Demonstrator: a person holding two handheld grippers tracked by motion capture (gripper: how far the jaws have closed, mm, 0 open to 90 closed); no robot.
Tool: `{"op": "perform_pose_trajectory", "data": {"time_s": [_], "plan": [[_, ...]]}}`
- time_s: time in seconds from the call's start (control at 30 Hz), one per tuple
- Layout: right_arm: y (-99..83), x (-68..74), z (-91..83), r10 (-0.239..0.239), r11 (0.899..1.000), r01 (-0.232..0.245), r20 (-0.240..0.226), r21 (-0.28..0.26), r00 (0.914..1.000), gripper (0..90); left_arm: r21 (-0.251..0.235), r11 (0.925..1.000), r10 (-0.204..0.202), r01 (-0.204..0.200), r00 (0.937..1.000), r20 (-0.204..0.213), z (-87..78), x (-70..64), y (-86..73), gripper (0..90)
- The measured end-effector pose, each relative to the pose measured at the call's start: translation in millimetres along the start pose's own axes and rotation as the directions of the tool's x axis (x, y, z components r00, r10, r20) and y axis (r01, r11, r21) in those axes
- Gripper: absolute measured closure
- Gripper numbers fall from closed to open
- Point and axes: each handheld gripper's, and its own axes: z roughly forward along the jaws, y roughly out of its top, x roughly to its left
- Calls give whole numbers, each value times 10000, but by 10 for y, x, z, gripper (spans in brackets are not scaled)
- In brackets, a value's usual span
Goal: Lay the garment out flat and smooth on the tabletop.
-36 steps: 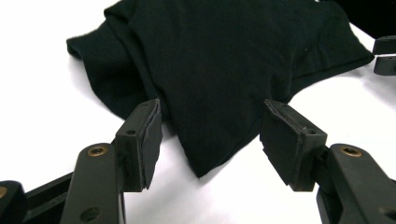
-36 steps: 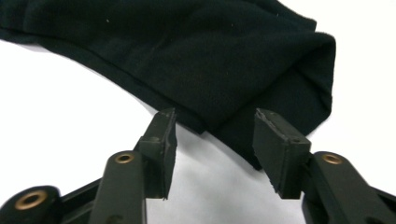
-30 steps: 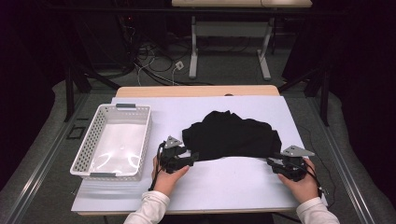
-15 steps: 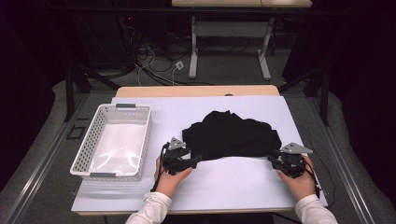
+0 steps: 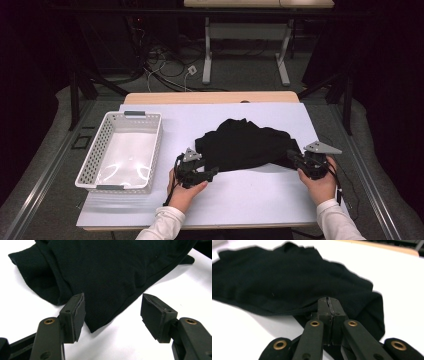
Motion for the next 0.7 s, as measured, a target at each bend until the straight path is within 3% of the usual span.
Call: {"op": "perform_pose_trajectory", "data": {"time_s": [0.33,0.47,0.7], "plan": [[292,-30,-230,176,9935,-188,-112,-1124,9998,896,223,9997,124,-124,9999,-5,26,-4,-13,373],[305,-55,-268,100,9932,-98,14,-1159,9999,896,325,9994,102,-99,9999,-78,39,1,-21,373],[198,-120,-302,-35,9973,52,242,-734,9997,896,80,9999,-101,103,9997,-229,-17,55,0,373]]}}
